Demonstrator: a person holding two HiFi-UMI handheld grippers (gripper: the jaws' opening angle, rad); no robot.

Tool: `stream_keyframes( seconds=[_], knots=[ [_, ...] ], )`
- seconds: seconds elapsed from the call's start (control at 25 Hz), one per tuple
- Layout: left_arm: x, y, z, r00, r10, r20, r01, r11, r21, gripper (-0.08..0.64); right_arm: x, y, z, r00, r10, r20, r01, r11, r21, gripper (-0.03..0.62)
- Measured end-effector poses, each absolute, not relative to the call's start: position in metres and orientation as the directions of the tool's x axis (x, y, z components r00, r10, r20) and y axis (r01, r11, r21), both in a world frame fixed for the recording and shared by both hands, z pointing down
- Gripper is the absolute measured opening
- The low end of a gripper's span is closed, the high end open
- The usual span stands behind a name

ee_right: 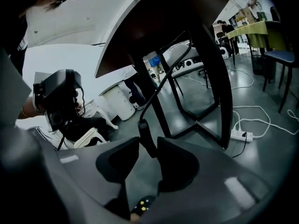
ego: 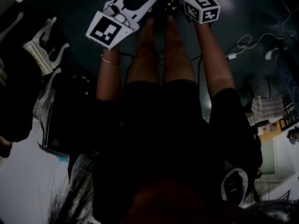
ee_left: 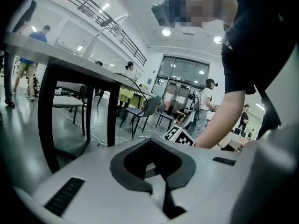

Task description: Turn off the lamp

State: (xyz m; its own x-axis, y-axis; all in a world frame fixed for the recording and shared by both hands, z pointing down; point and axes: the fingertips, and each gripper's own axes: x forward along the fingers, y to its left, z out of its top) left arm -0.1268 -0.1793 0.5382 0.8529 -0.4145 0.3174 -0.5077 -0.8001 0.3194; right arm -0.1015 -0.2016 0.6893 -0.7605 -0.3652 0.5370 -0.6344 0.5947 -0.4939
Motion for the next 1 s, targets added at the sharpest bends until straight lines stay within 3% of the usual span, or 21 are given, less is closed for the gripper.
stream_keyframes(
  seconds=[0.72,0.92,1.0],
  knots=[
    [-0.129,-0.182,0.539,0.846,-0.425,0.321,-0.519,-0.795,0.314,0.006,-0.096,-0.213,0.681,-0.743,-0.423,0.518,-0.663,0.567,-0.489,0.094],
    [-0.127,-0.182,0.540,0.844,-0.425,0.328,-0.521,-0.795,0.310,0.006,-0.090,-0.216,0.675,-0.742,-0.454,0.493,-0.668,0.568,-0.482,0.007],
    [-0.126,-0.182,0.540,0.843,-0.425,0.329,-0.522,-0.795,0.309,0.006,-0.089,-0.217,0.671,-0.747,-0.455,0.485,-0.663,0.567,-0.489,0.002]
  ],
)
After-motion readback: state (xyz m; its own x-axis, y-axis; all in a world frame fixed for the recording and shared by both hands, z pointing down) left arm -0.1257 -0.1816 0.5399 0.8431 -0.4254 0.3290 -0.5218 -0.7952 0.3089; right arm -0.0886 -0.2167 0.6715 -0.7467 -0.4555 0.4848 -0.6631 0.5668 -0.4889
